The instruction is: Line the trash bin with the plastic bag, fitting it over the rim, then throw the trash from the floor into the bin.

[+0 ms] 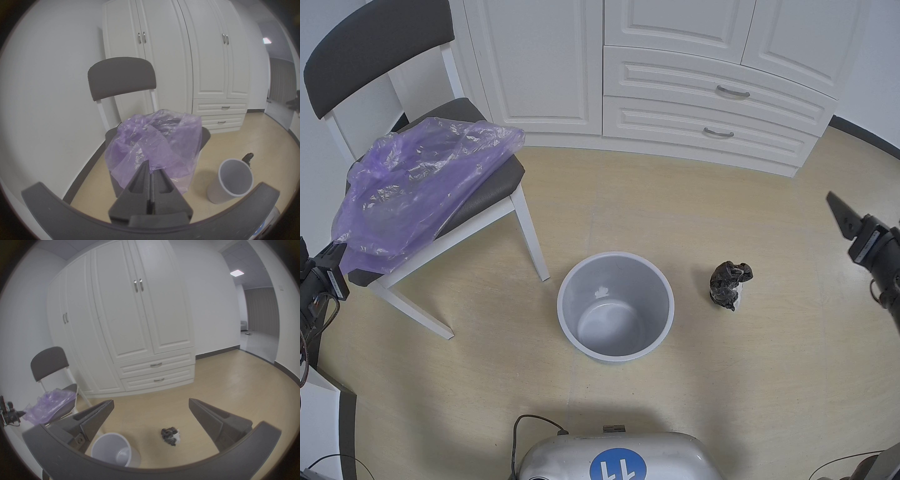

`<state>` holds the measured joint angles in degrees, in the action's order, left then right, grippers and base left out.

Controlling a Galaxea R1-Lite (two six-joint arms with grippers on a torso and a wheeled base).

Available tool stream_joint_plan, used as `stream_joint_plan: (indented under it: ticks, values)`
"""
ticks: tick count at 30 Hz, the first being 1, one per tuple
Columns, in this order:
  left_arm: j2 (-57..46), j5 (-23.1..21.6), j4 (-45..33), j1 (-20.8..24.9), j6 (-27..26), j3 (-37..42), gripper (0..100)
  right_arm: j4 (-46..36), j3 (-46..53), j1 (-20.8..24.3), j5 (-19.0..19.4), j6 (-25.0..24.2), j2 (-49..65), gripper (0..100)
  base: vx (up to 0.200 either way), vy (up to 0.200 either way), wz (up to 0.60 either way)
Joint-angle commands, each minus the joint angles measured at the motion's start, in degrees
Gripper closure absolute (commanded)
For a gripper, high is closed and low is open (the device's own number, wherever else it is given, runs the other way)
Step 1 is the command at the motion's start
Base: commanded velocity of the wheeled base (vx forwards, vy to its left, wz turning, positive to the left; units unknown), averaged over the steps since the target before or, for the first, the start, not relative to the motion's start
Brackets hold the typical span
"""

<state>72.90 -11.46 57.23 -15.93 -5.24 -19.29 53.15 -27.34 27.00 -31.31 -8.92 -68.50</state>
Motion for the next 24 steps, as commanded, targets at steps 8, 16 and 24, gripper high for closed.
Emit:
stream_joint_plan:
  ticks: [8, 16, 24]
  values:
    - [-1.53, 0.21, 0.07, 11.54, -2.32, 0.74, 100, 17.25, 3.96, 7.80, -1.48, 3.65, -20.80, 0, 0.000, 0.000, 0.00]
    - [-4.26, 0.30, 0.16, 16.11, -2.93, 1.53, 100, 20.94, 5.90, 8.42, -1.57, 7.17, -19.92, 0, 0.000, 0.000, 0.00]
    - [-8.56, 0.38, 0.60, 20.85, -2.84, 1.53, 100, 21.03, 7.48, 11.23, -1.48, 7.34, -21.85, 0, 0.000, 0.000, 0.00]
